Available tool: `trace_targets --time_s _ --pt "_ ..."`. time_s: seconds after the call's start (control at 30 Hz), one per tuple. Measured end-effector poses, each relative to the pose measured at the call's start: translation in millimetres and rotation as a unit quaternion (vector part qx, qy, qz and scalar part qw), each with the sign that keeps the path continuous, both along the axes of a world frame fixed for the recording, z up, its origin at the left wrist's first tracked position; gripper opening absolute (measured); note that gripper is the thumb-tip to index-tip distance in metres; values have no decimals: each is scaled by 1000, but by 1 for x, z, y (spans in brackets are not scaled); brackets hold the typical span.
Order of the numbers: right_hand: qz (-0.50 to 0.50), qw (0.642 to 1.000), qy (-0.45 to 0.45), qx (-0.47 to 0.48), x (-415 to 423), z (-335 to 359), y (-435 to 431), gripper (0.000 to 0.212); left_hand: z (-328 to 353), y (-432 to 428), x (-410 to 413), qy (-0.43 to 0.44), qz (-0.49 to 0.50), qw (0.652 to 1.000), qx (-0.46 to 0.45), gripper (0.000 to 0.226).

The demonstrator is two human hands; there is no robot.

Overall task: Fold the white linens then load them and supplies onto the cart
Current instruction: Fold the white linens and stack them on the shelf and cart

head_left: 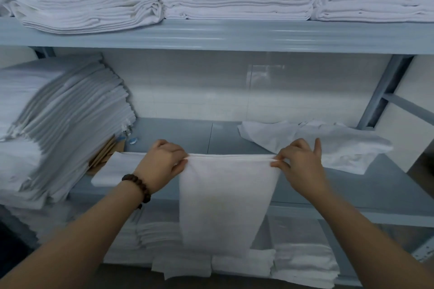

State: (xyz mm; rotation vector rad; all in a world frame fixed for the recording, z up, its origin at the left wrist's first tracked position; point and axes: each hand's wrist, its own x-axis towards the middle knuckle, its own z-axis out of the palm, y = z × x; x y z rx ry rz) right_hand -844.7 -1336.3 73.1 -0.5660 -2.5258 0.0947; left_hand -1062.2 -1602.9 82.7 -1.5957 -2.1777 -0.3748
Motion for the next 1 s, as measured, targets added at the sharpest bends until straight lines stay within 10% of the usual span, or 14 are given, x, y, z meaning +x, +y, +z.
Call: trace_targets --time_s 0.4,0.67,0.87,1.0 --pt "52 998 -3 -28 12 -29 -2 20 -37 1 22 52 -18 998 -5 3" --pt "63 996 2 57 17 -17 2 21 -26 5 28 110 21 994 14 37" --pt "-35 991 80 98 19 -20 -2 8 -20 7 31 175 81 974 118 5" --pt "-54 997 -50 35 17 -43 -20 9 -37 13 46 182 110 976 53 17"
